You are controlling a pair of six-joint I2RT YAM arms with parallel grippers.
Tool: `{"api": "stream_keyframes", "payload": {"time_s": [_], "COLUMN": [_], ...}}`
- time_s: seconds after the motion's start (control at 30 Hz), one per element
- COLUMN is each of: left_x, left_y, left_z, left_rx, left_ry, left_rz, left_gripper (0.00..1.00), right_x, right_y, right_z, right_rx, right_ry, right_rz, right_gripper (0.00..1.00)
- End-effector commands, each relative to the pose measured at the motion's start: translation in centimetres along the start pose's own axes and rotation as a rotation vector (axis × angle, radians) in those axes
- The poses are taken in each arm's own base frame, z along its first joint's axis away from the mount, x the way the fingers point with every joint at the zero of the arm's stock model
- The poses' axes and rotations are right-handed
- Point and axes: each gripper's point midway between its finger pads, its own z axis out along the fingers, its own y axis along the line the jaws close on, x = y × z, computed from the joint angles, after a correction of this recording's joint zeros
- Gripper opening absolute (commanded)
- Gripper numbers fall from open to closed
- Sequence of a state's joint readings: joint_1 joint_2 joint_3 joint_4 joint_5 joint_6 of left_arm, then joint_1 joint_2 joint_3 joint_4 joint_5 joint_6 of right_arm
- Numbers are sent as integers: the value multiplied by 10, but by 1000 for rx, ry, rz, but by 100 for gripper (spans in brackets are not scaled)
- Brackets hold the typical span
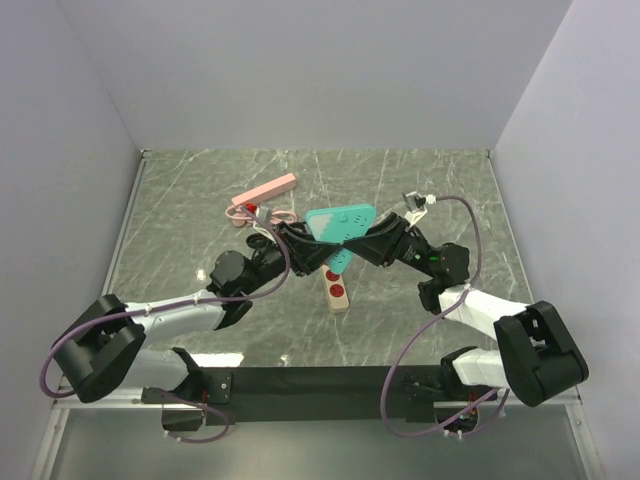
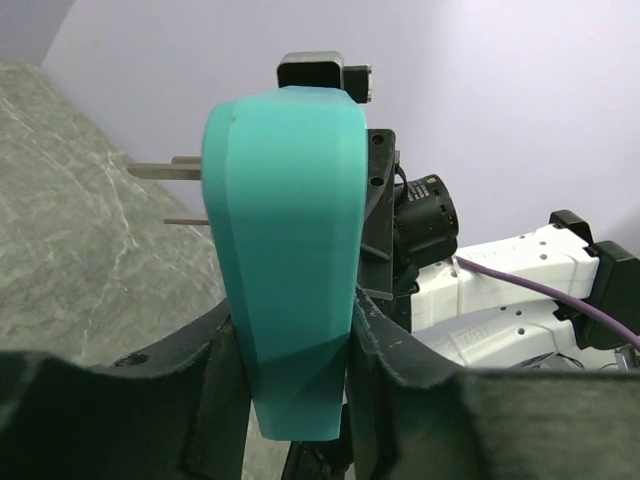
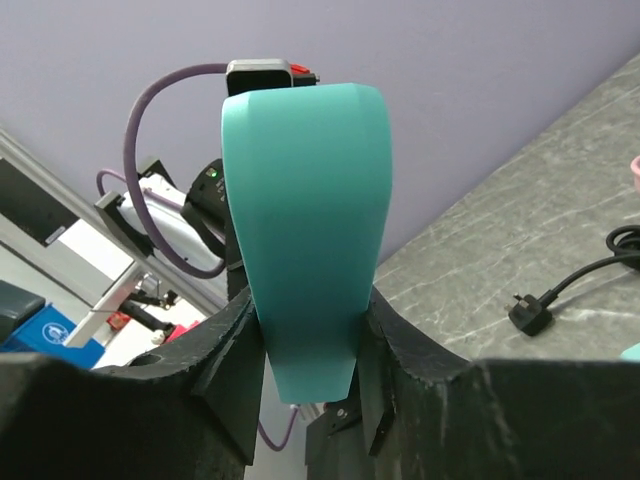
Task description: Insert the plug
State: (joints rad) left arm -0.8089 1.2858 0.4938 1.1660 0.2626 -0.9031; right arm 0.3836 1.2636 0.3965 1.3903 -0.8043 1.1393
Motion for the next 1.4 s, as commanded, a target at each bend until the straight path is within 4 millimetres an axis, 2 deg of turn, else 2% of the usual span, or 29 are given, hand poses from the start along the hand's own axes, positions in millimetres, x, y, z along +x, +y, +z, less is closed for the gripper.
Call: {"api": "stream_keyframes", "payload": {"time_s": [0.0, 0.03, 0.17, 0.2, 0.23, 0.27, 0.4, 0.43, 0.5, 0.53, 0.57, 0.63, 0.67, 0.7, 0.77, 0.8, 0.83, 0.93, 0.97, 1.1, 1.37], "left_x": [-6, -5, -6, -6, -2, -2, 6, 8, 15, 20, 19, 23, 18, 16, 1, 0, -12, -23, -24, -29, -24], "left_y": [-33, -30, -24, -22, -19, -19, -15, -14, -7, -1, 1, 8, 10, 11, 10, 20, 21, 35, 37, 46, 46], "left_z": [2, 1, -7, -9, -10, -12, -21, -24, -35, -41, -47, -58, -65, -69, -80, -86, -90, -99, -100, -107, -105], "left_rx": [109, 94, 38, 28, 11, 10, -12, -15, -45, -68, -89, -125, -153, -167, -192, -249, -266, -325, -329, -327, -283], "left_ry": [-3, 2, 7, 10, 26, 34, 71, 76, 92, 105, 100, 102, 86, 77, 30, 26, -6, -12, -10, -23, 22], "left_rz": [50, 51, 96, 105, 106, 123, 132, 129, 127, 122, 127, 130, 143, 151, 195, 203, 233, 259, 257, 239, 239], "left_gripper": [42, 50, 63, 86, 96, 99, 99, 99, 99, 99, 99, 99, 99, 100, 99, 99, 99, 99, 99, 100, 99], "right_x": [-28, -30, -35, -40, -43, -44, -55, -61, -63, -71, -70, -70, -68, -63, -55, -48, -38, -19, -9, 13, 43], "right_y": [57, 55, 50, 48, 51, 46, 47, 55, 49, 55, 48, 53, 43, 48, 40, 43, 38, 40, 40, 43, 13], "right_z": [4, 5, 2, 0, -2, -2, -9, -11, -14, -16, -17, -21, -25, -28, -36, -40, -45, -56, -60, -70, -83], "right_rx": [-239, -231, -190, -175, -170, -144, -97, -96, -51, -43, -3, 11, 58, 56, 101, 102, 122, 138, 138, 147, 201], "right_ry": [-121, -122, -118, -127, -134, -125, -138, -150, -137, -144, -125, -98, -78, -49, -18, -5, 32, 74, 113, 195, 312], "right_rz": [-272, -269, -265, -275, -288, -275, -322, -349, -349, -378, -347, -371, -335, -343, -291, -279, -232, -174, -129, -34, 185], "right_gripper": [0, 0, 0, 0, 0, 0, 0, 0, 0, 0, 0, 0, 0, 0, 0, 0, 0, 0, 0, 0, 0]}}
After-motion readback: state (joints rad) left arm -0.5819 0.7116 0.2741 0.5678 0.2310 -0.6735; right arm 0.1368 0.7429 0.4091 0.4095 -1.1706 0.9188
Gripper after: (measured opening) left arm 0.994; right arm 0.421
